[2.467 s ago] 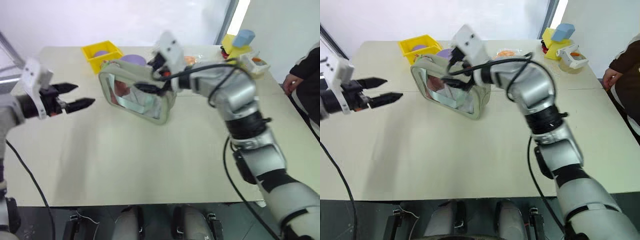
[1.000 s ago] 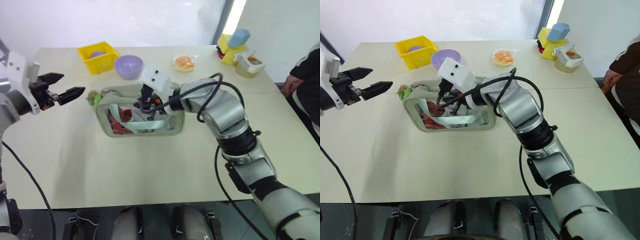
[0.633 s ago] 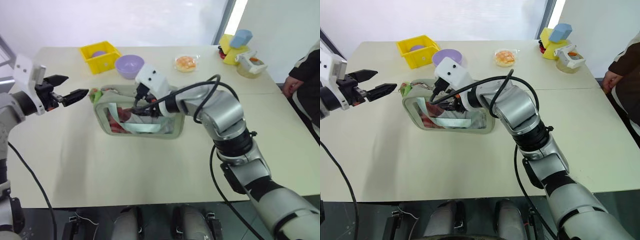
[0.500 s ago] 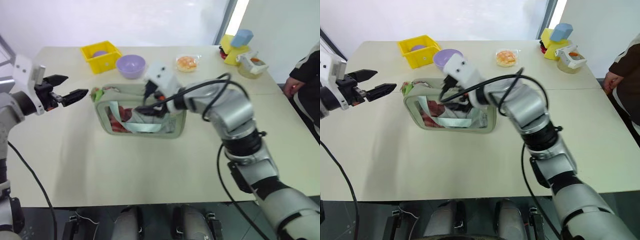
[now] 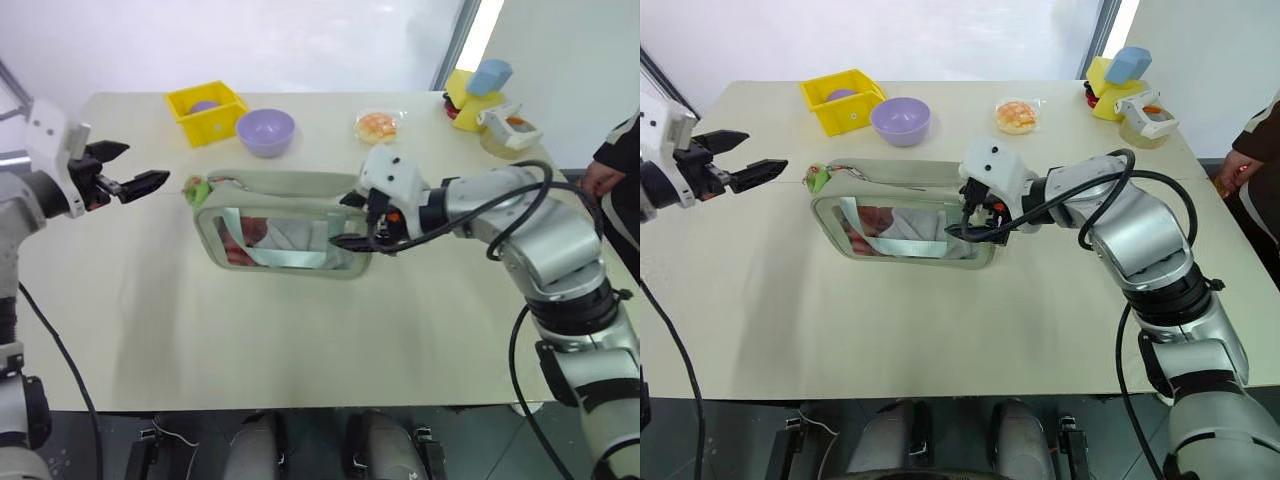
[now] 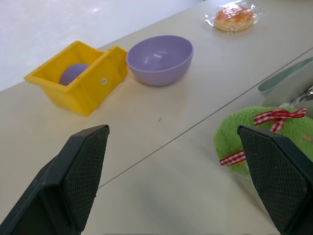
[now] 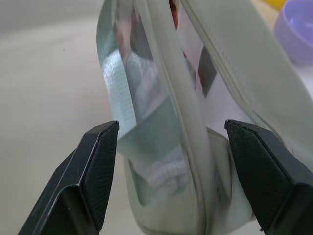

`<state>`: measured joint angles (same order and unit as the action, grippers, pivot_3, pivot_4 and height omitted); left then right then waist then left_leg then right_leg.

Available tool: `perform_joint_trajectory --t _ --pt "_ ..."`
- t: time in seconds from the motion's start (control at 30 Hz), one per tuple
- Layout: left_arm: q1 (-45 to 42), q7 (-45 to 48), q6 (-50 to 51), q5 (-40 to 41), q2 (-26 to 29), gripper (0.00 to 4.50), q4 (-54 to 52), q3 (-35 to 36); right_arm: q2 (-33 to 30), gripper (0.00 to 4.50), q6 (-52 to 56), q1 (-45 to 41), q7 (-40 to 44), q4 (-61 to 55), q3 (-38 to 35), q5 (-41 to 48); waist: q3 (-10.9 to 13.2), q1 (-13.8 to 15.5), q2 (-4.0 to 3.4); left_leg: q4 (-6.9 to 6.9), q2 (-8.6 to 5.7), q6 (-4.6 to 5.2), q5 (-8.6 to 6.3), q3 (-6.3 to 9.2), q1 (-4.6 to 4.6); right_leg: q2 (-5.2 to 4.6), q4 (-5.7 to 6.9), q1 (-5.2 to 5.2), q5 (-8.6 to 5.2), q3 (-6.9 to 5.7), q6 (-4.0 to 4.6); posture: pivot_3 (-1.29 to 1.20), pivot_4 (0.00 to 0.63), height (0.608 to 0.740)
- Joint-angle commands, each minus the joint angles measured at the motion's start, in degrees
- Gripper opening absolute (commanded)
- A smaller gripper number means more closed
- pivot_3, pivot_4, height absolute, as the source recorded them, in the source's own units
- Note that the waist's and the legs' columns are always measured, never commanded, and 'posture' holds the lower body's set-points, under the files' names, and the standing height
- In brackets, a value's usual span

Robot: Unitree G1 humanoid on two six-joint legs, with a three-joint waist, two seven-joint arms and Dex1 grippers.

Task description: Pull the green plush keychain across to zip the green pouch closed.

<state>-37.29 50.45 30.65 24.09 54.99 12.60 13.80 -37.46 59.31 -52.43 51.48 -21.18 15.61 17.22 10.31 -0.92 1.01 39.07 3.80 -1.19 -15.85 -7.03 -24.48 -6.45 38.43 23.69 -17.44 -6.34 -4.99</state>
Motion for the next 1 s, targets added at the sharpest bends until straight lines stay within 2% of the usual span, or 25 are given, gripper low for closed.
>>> perform_joint_trajectory --t 0.03,0.1,0.23,0.8,0.9,0.97,1.0 --pt "-2.3 0.5 -2.0 -1.2 0.0 4.50 1.0 -0.3 0.3 3.35 -2.0 -0.5 -0.8 -0.6 -0.5 0.0 0.0 0.1 0.00 0.00 0.00 0.00 0.00 0.00 0.00 0.00 0.00 -0.01 0.00 0.00 0.00 0.00 0.150 0.739" --pt "-3.0 0.7 -2.1 -1.4 -0.9 4.50 1.8 -1.1 0.3 2.80 -3.1 -0.1 -0.6 -0.4 -0.5 0.2 0.0 0.2 0.00 0.01 0.00 0.00 0.00 0.00 0.00 0.00 0.00 -0.01 0.00 0.00 0.00 0.00 0.150 0.739" --pt "-2.8 0.7 -2.6 -2.0 -2.7 4.50 3.2 -1.9 -0.2 0.86 -5.2 0.9 -0.1 -1.1 0.2 0.0 0.0 0.2 0.01 0.02 0.00 0.00 0.00 0.00 0.00 0.00 0.00 -0.02 0.00 0.00 0.00 0.00 0.150 0.739" --pt "-0.4 4.0 2.0 -0.4 -6.8 4.50 -2.1 -3.9 0.8 0.86 -6.2 0.8 -0.7 -0.4 1.0 -0.1 0.0 0.2 0.01 0.04 0.00 0.00 0.00 0.01 0.01 0.00 0.02 -0.03 0.00 0.00 0.00 0.00 0.150 0.739" --pt "-1.1 3.5 1.5 -0.5 -7.4 3.71 -1.7 -3.5 0.8 0.80 -6.0 0.7 -1.1 -0.2 0.9 -0.2 0.0 0.2 0.01 0.05 0.00 0.00 0.00 0.01 0.01 0.00 0.02 -0.03 0.00 0.00 0.00 0.00 0.150 0.739" --pt "-1.8 3.7 1.3 -0.5 -7.3 2.54 -0.8 -3.1 0.9 0.80 -6.2 0.8 -1.6 0.2 0.9 -0.5 0.0 0.2 0.01 0.05 0.00 0.00 0.00 0.01 0.01 0.00 0.03 -0.03 0.00 0.00 0.00 0.00 0.150 0.739" --pt "-2.1 3.7 1.1 -0.7 -7.1 2.12 -0.3 -3.0 0.9 0.80 -6.3 0.8 -1.6 0.3 0.9 -0.6 0.0 0.2 0.01 0.05 0.00 0.00 0.00 0.01 0.01 0.00 0.03 -0.03 0.00 -0.01 0.00 0.00 0.150 0.739"
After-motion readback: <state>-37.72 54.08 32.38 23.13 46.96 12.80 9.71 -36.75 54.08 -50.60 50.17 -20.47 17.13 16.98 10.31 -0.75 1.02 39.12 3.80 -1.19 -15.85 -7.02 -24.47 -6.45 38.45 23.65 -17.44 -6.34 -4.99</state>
